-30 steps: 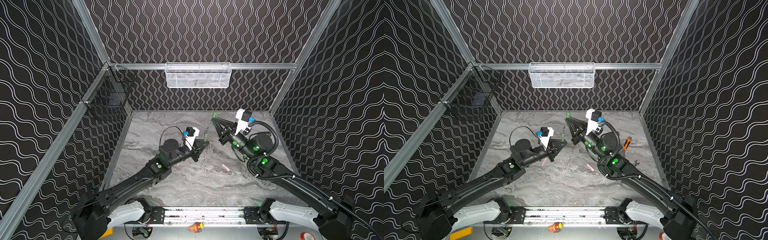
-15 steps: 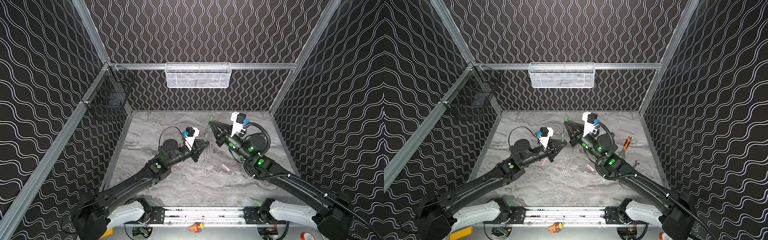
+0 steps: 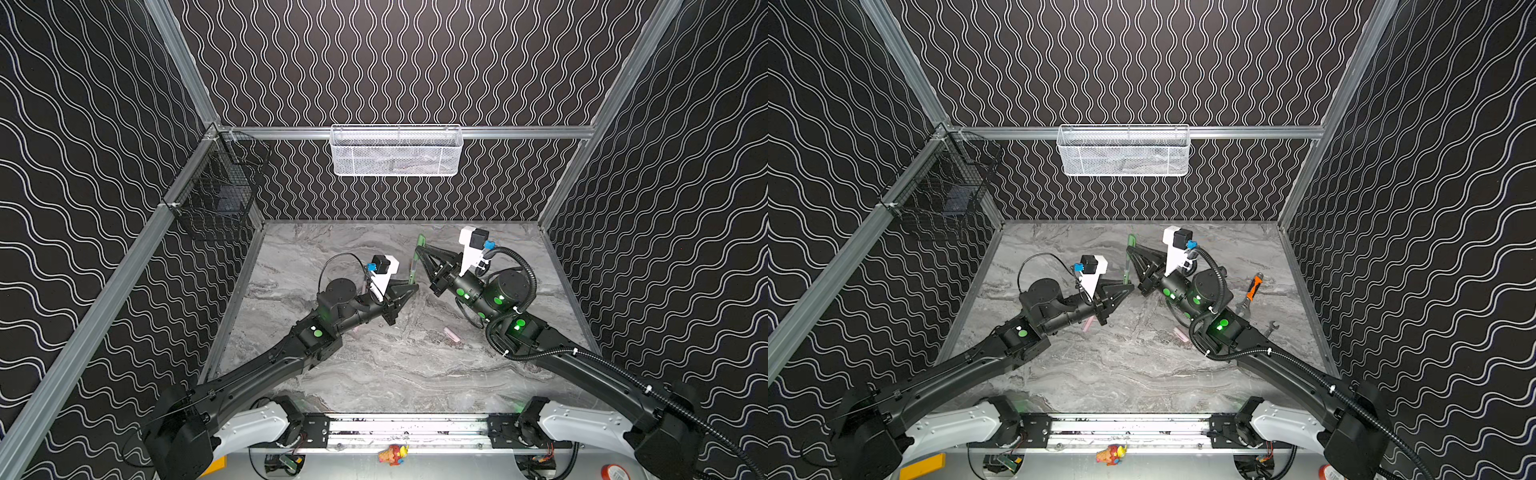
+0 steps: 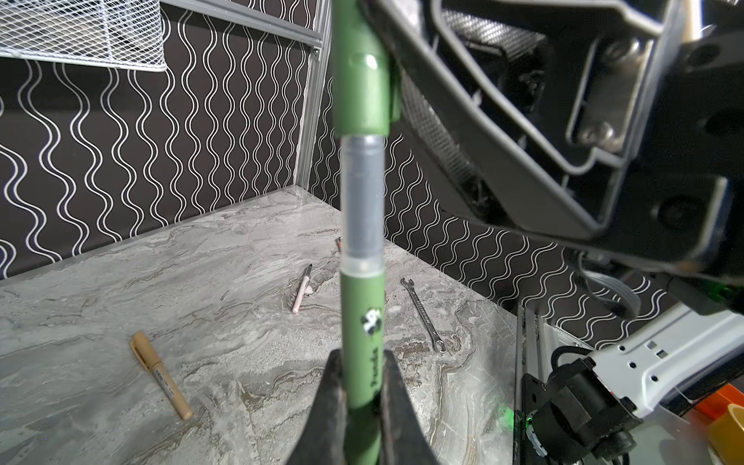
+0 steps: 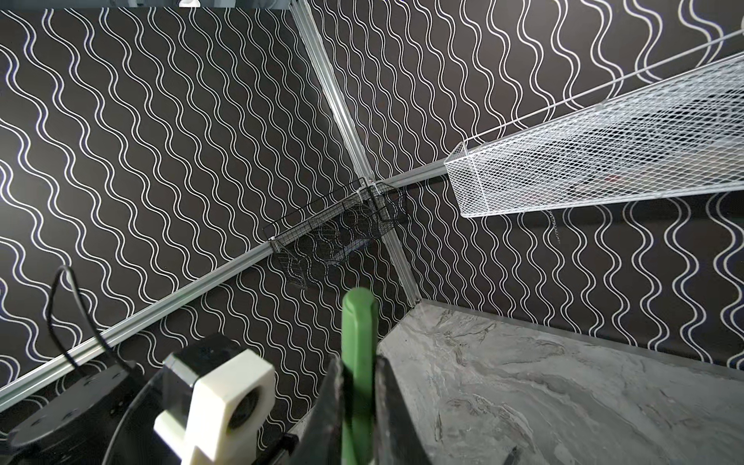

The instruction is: Insert the pens into the pen caps

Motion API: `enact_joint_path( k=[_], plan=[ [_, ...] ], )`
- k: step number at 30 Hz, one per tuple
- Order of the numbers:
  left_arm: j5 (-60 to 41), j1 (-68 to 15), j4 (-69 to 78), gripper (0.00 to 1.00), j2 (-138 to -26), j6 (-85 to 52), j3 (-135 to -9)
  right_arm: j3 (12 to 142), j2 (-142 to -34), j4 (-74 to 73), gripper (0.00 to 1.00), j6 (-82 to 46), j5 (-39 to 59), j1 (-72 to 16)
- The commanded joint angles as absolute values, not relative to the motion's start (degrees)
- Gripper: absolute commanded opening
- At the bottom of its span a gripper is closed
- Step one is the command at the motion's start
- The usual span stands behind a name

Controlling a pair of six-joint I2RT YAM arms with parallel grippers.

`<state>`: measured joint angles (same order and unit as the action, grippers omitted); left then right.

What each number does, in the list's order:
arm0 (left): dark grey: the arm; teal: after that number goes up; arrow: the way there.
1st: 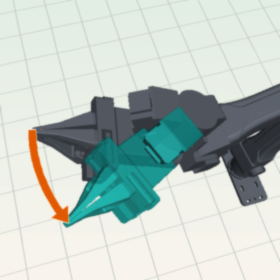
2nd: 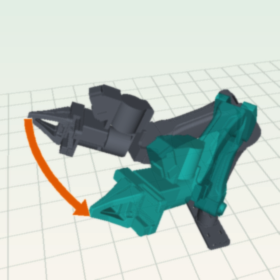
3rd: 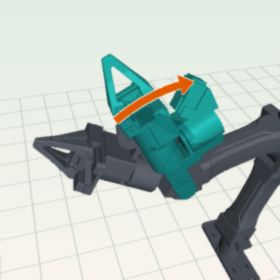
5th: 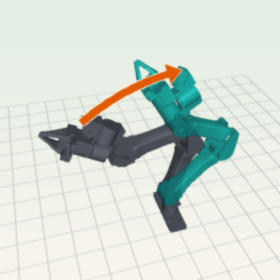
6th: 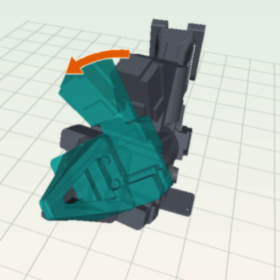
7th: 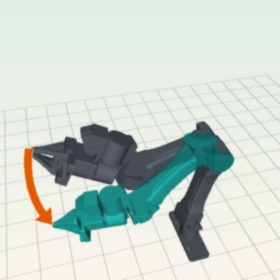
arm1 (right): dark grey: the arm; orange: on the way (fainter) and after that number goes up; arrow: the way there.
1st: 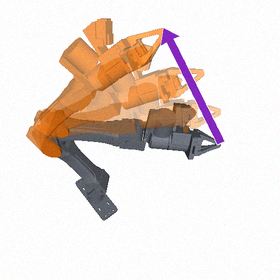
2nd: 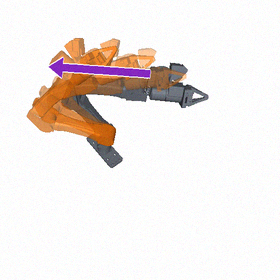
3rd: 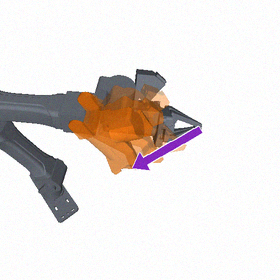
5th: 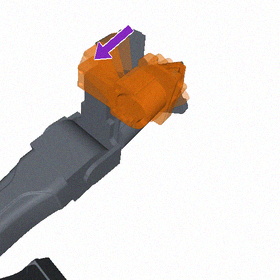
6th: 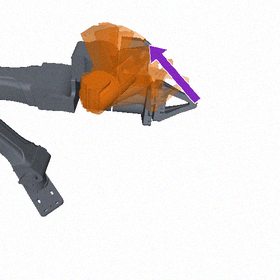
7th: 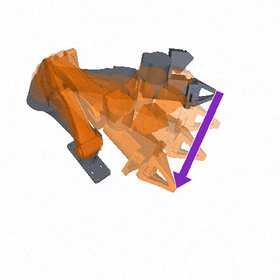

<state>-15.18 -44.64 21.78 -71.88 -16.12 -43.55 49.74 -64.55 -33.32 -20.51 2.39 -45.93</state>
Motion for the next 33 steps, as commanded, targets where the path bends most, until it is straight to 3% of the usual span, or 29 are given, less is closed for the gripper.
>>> enact_joint_path(
  k=[1,15,26,33],
  plan=[
    [-14.35,-44.55,24.51,0.0,-71.89,-15.9,-43.68,49.05,-64.23,-33.57,0.12,-21.55,2.91,-46.18],
    [-14.38,-44.54,24.27,0.0,-71.82,-15.99,-43.81,49.2,-64.95,-33.2,0.12,-20.91,3.57,-47.07],
    [-12.42,-44.55,23.4,0.0,-71.5,-15.68,-43.95,49.97,-64.07,-26.71,0.19,-13.81,-0.29,-51.65],
    [-10.73,-44.54,22.88,0.0,-71.46,-14.78,-43.85,48.48,-60.44,-24.7,0.39,-16.36,-2.36,-51.96]
  ],
)
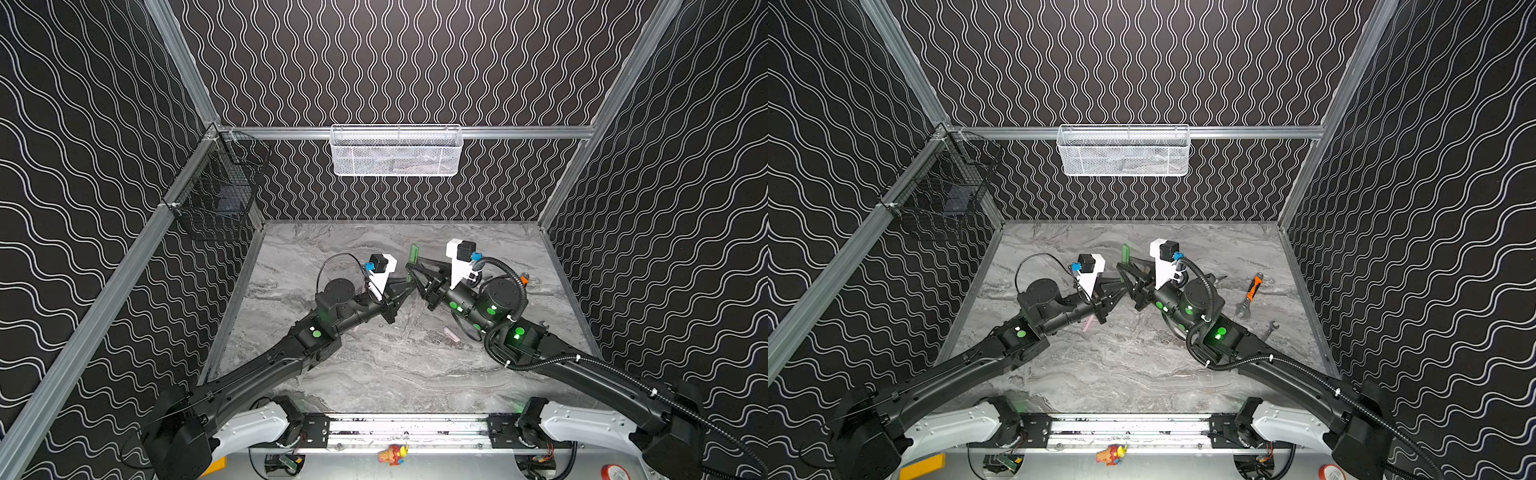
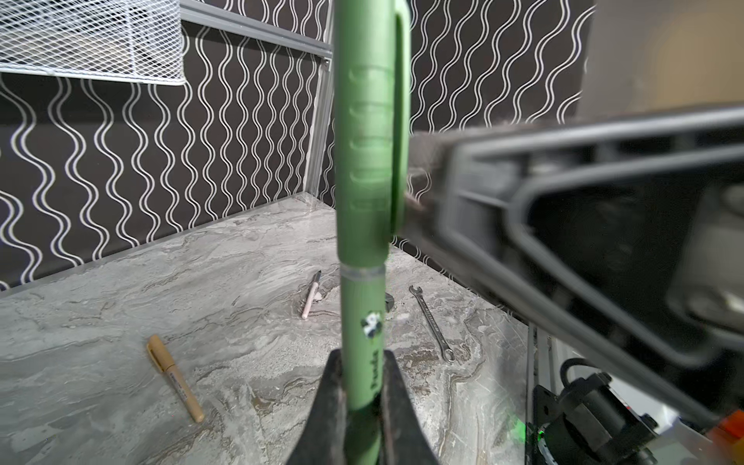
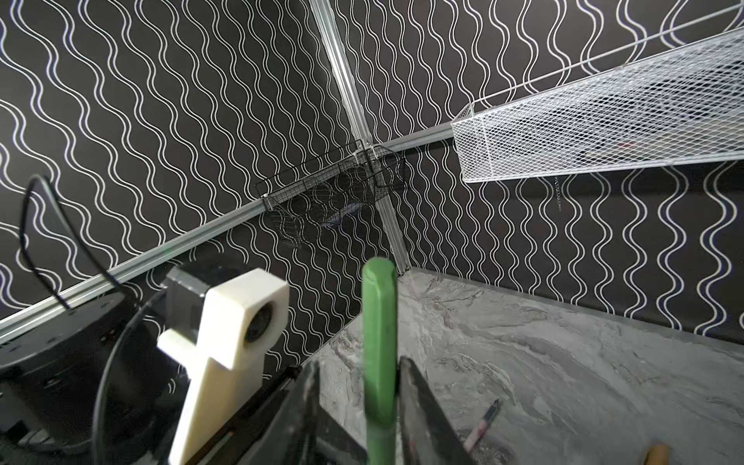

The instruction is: Insert the pens into the pen caps

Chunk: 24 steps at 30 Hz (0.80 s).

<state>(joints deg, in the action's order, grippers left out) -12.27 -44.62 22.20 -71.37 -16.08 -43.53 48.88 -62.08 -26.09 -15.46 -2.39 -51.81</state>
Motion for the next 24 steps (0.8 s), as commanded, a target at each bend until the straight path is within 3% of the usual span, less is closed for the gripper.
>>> enact_joint_path(
  k=[1,6,9,24],
  plan=[
    [-10.39,-44.51,22.64,0.0,-71.52,-14.51,-43.94,48.25,-59.45,-23.87,0.4,-16.79,-2.57,-51.93],
    [-8.9,-44.47,22.29,0.0,-71.52,-13.4,-44.03,49.32,-56.58,-14.96,0.51,-17.98,-3.47,-51.94],
    [-9.6,-44.41,22.2,0.0,-71.88,-11.27,-44.34,50.72,-56.2,-7.52,0.64,-18.59,-3.76,-51.95],
    [-2.3,-44.21,19.79,0.0,-74.25,-4.64,-50.23,53.07,-50.19,0.03,0.51,-13.27,-3.88,-51.53]
  ],
)
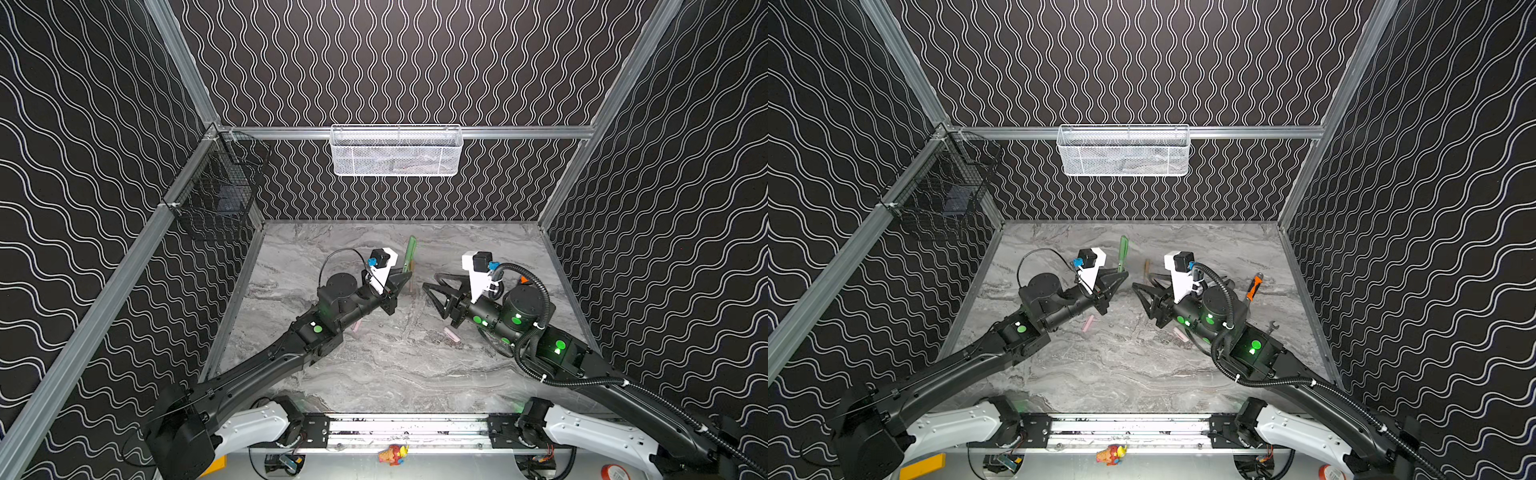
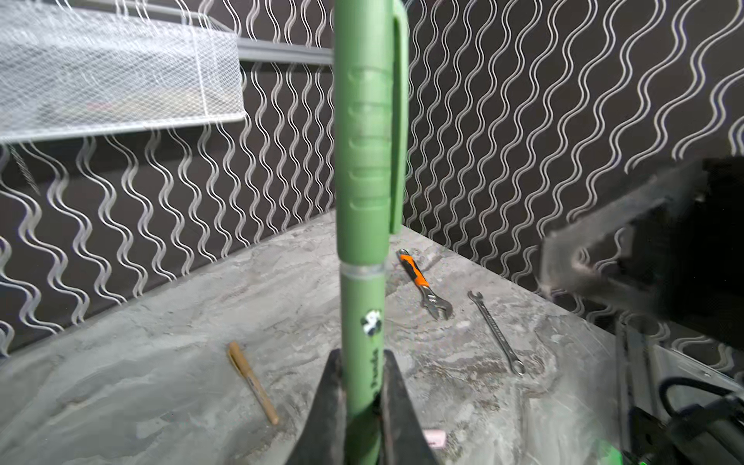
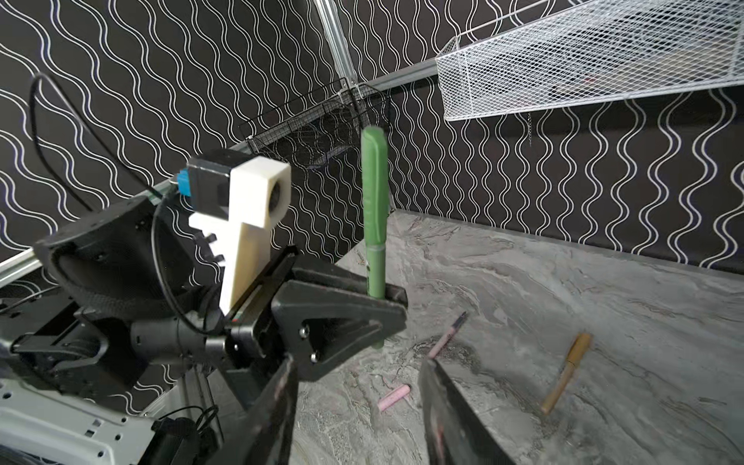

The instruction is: Insert the pens into the pen caps

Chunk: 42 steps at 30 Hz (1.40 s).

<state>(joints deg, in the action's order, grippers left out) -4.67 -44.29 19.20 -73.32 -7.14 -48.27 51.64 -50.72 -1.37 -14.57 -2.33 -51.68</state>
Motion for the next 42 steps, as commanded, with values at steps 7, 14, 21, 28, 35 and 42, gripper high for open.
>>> enact_joint_path(
  k=[7,14,21,28,35,42],
  plan=[
    [-2.45,-44.21,21.43,0.0,-76.04,-2.34,-49.67,62.1,-53.44,4.71,0.3,-13.96,1.32,-45.31],
    [-4.1,-44.3,20.66,0.0,-74.24,-3.23,-48.1,71.04,-61.29,6.07,0.45,-14.05,10.91,-40.06],
    [-3.91,-44.71,19.61,0.0,-73.4,-2.94,-48.16,76.35,-67.79,3.78,0.45,-15.97,16.25,-39.46],
    [-4.17,-45.29,19.29,0.0,-73.29,-2.82,-48.35,77.41,-70.45,2.66,0.41,-16.91,17.44,-39.42],
    [-4.18,-45.56,19.49,0.0,-73.04,-2.9,-48.17,77.29,-71.9,1.65,0.29,-18.72,19.55,-39.38],
    [-4.33,-45.55,19.54,0.0,-73.05,-3.05,-48.38,74.62,-71.71,-0.01,0.14,-20.53,22.0,-39.39]
  ],
)
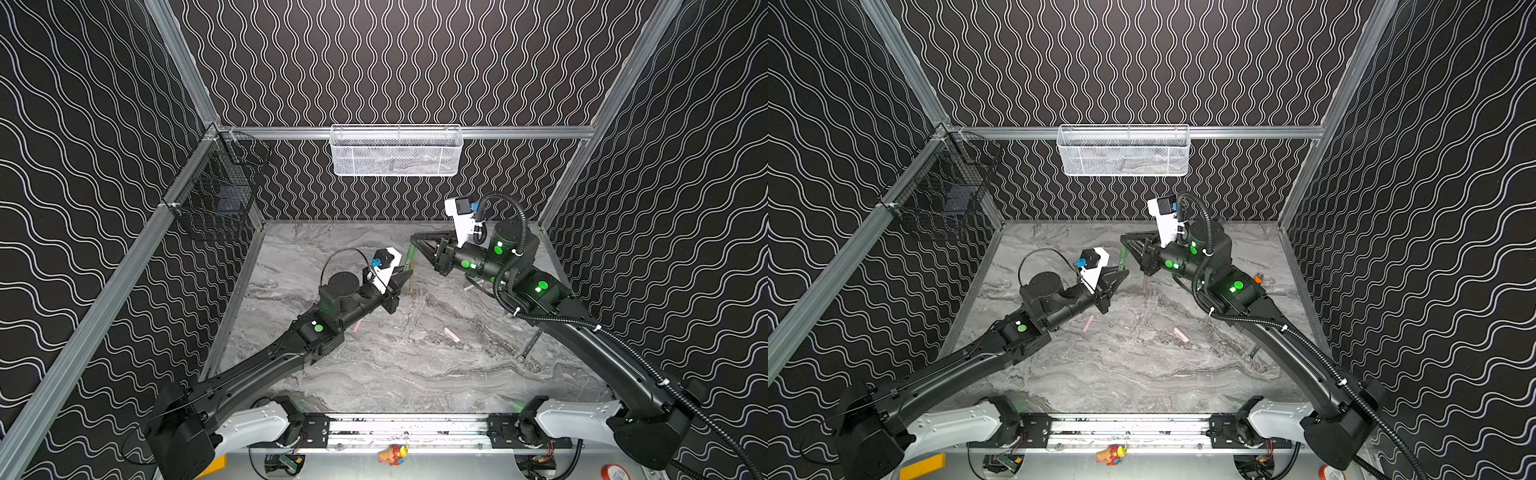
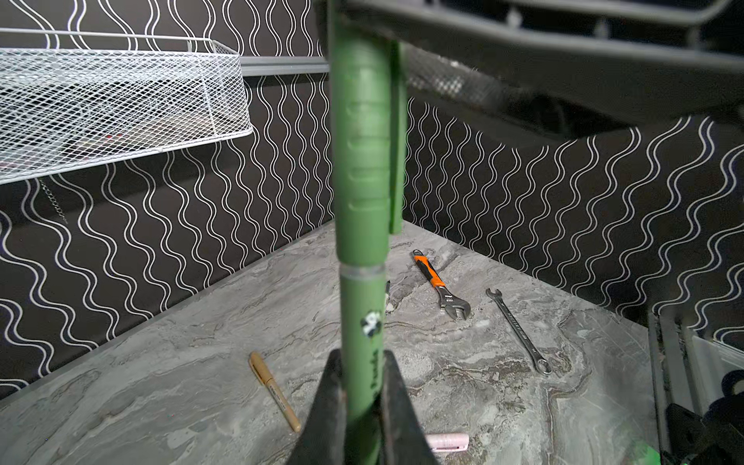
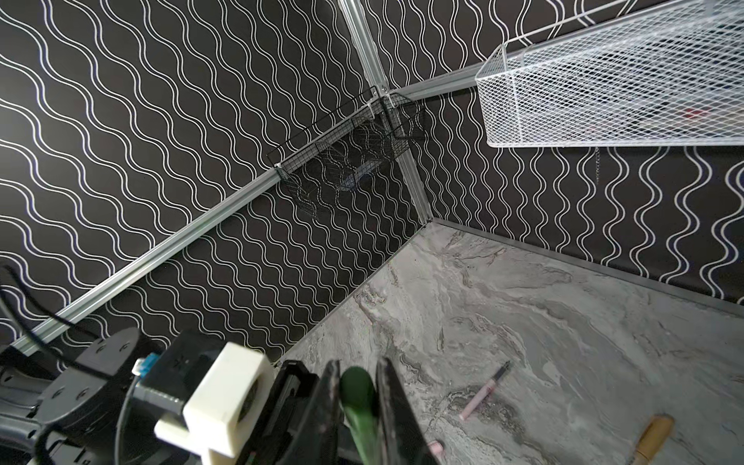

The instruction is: Insert the pens into the pen caps

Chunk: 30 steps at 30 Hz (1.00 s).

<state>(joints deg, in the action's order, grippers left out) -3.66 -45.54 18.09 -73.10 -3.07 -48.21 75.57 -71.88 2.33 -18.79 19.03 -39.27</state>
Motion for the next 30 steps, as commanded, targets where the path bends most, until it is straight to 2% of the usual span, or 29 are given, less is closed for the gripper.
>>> enact_joint_path(
  k=[1,9,30],
  plan=[
    [-4.42,-45.54,19.44,0.0,-72.99,-3.11,-48.42,74.09,-71.57,-0.34,0.13,-20.48,21.97,-39.45],
    [-3.35,-45.6,19.28,0.0,-72.46,-4.23,-50.03,71.64,-70.95,0.08,0.08,-18.95,21.38,-39.46],
    [0.45,-45.36,14.5,0.0,-76.7,-0.41,-67.42,64.37,-69.71,3.46,0.06,-16.91,21.0,-39.55]
  ],
)
